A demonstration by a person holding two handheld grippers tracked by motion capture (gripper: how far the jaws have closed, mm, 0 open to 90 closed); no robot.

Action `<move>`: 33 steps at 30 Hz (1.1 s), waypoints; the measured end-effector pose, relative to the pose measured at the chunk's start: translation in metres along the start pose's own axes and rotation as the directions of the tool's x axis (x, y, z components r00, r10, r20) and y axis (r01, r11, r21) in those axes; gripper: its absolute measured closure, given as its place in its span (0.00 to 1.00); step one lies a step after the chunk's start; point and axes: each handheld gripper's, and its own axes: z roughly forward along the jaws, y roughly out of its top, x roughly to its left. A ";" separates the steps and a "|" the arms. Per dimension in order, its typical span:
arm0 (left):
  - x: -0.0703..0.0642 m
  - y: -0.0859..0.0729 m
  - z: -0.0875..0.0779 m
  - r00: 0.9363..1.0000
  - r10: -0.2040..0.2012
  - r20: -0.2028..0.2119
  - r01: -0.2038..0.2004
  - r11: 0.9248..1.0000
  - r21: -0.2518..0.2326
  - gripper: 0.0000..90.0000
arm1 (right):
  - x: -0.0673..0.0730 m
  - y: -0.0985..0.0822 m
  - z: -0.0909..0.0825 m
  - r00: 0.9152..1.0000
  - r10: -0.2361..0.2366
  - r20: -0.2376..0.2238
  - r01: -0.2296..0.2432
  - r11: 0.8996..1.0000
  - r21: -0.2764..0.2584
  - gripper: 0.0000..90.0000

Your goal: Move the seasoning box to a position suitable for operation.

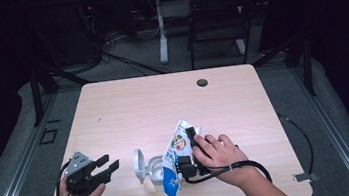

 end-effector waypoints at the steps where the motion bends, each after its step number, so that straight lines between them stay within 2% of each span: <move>1: 0.000 0.000 0.000 1.000 0.001 0.000 -0.001 1.000 0.000 0.60 | 0.000 0.000 0.000 1.000 0.000 0.000 0.000 1.000 -0.001 0.81; 13: 0.000 0.000 0.000 1.000 -0.002 0.002 0.002 1.000 -0.003 0.60 | 0.000 0.003 -0.002 1.000 -0.015 0.007 0.015 1.000 -0.012 0.81; 21: 0.000 0.000 0.000 1.000 0.000 0.000 0.000 1.000 -0.001 0.60 | 0.000 0.002 -0.003 1.000 -0.021 0.004 0.021 1.000 0.001 0.81; 29: 0.000 0.000 0.000 1.000 0.001 -0.001 -0.001 1.000 -0.001 0.60 | 0.001 0.001 -0.002 1.000 -0.006 0.000 0.006 1.000 0.000 0.80; 33: 0.000 0.000 0.000 1.000 0.001 0.000 -0.001 1.000 -0.001 0.60 | 0.003 -0.001 0.000 1.000 0.024 -0.013 -0.024 1.000 -0.005 0.80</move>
